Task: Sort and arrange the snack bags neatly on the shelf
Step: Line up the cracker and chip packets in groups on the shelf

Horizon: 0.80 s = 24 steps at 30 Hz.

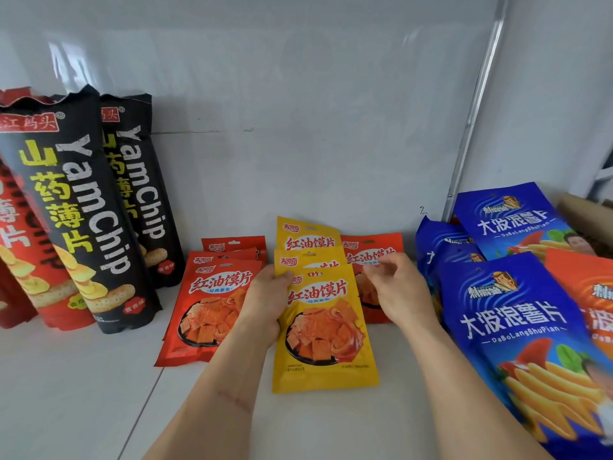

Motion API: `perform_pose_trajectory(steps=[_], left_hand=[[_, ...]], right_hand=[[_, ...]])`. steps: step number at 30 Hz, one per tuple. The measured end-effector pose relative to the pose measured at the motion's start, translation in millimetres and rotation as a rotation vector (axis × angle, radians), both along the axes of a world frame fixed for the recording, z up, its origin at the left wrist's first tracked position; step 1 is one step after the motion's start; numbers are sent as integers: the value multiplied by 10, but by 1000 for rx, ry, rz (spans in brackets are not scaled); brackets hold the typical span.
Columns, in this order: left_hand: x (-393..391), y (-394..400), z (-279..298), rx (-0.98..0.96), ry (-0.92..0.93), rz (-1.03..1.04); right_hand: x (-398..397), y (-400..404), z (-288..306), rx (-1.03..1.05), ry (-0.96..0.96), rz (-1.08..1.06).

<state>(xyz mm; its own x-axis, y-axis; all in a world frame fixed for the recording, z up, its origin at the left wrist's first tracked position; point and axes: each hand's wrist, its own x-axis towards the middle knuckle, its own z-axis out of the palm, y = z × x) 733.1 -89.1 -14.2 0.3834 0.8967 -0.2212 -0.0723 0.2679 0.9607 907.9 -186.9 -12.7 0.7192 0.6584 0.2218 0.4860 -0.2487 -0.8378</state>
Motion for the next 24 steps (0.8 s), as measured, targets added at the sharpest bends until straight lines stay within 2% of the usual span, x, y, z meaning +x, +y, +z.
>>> perform_pose_trajectory(steps=[9,14,17,24], left_hand=[[-72,109,-16,95,112,92],[-79,109,-47,118,161,102],[-72,115,-62,120,163,94],[-39,99,-115,134,157,90]], right_hand=[[36,186,-155,-201,-184,-128],[79,309,-152,-367,-134,-189],[99,347,-122,-361,-116,-197],[219,394,-147,-285,82,-163]])
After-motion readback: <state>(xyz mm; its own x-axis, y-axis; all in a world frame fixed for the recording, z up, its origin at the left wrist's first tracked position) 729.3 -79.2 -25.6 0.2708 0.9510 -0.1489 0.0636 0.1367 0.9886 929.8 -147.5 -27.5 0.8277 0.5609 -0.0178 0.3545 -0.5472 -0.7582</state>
